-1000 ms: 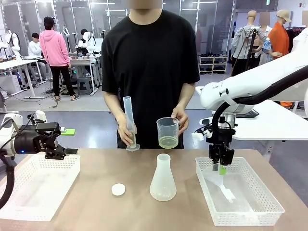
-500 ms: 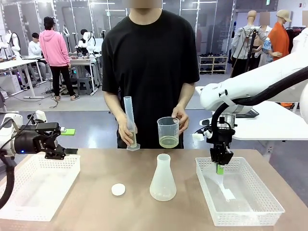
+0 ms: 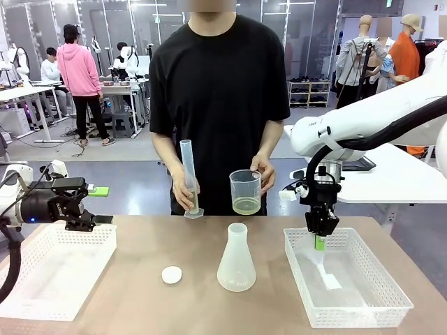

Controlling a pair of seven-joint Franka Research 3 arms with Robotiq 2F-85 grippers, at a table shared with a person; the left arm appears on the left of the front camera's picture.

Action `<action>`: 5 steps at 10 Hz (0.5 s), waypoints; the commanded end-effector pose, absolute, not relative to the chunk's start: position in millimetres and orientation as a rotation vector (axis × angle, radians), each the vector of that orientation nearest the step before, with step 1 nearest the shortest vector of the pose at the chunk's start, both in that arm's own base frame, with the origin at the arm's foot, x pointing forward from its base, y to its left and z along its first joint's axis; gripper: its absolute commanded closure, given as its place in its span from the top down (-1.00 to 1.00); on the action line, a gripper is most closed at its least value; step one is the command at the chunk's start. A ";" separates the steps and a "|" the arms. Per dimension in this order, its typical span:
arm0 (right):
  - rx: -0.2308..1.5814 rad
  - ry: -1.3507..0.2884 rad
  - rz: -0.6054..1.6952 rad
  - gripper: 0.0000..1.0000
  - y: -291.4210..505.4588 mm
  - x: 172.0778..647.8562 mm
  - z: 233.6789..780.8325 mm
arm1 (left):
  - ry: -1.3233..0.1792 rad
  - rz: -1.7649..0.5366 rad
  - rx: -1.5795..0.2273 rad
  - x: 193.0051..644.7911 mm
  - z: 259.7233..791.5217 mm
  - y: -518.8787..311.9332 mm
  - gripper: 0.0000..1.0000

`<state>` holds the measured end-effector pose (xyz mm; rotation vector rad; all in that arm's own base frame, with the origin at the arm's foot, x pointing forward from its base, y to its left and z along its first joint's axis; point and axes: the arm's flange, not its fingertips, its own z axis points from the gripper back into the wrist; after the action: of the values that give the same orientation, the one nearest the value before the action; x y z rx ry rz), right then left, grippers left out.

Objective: Prepare the solutions needed for the experiment.
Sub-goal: Pick up the Plastic Funnel and insert it into the Big flask.

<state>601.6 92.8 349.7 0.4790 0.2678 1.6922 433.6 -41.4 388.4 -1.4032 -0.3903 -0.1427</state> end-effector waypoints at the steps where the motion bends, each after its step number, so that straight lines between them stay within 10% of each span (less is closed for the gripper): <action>1: 0.363 0.233 1.635 -1.00 100.5 582.2 376.1 | -0.409 -0.134 -1.434 434.5 390.6 -43.5 1.00; 5: 0.094 0.047 1.558 -1.00 118.8 532.4 460.2 | -0.409 -0.134 -1.434 434.5 390.6 -43.5 1.00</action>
<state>562.2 115.1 455.4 0.2168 0.0790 1.5898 433.6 -41.5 388.2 -1.4032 -0.3898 -0.1427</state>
